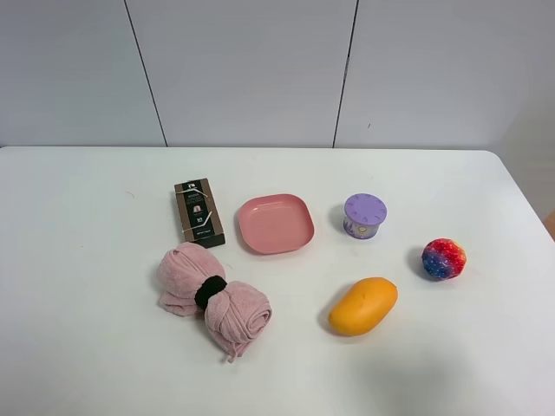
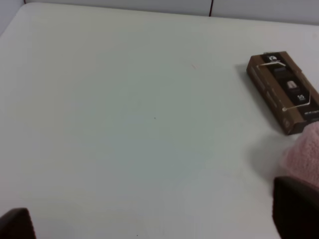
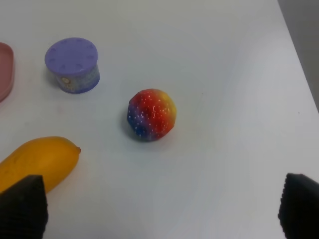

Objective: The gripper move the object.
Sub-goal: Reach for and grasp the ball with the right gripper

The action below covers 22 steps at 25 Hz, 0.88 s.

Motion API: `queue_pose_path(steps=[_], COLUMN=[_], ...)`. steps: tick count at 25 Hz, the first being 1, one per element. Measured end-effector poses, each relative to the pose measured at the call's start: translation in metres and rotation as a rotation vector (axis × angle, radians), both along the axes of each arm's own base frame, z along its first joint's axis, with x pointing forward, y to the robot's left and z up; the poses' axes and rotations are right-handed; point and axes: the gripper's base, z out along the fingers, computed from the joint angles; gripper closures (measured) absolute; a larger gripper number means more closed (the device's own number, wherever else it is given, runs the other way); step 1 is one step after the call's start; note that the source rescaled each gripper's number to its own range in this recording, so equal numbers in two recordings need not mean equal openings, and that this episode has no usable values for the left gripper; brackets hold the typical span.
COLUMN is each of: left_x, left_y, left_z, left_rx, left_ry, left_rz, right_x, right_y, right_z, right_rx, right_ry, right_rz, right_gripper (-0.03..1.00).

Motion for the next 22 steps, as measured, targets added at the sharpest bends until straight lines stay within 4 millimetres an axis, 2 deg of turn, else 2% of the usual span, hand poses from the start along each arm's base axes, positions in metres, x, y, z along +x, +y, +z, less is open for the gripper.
queue_pose_path(steps=[22], left_x=[0.0000], left_y=[0.0000], left_z=[0.0000], left_rx=[0.000], left_ry=[0.000], left_rz=[0.000], right_x=[0.0010], right_y=[-0.0023], right_z=[0.0002], right_rx=[-0.009], right_ry=[0.004], right_rz=[-0.024], right_gripper=[-0.03])
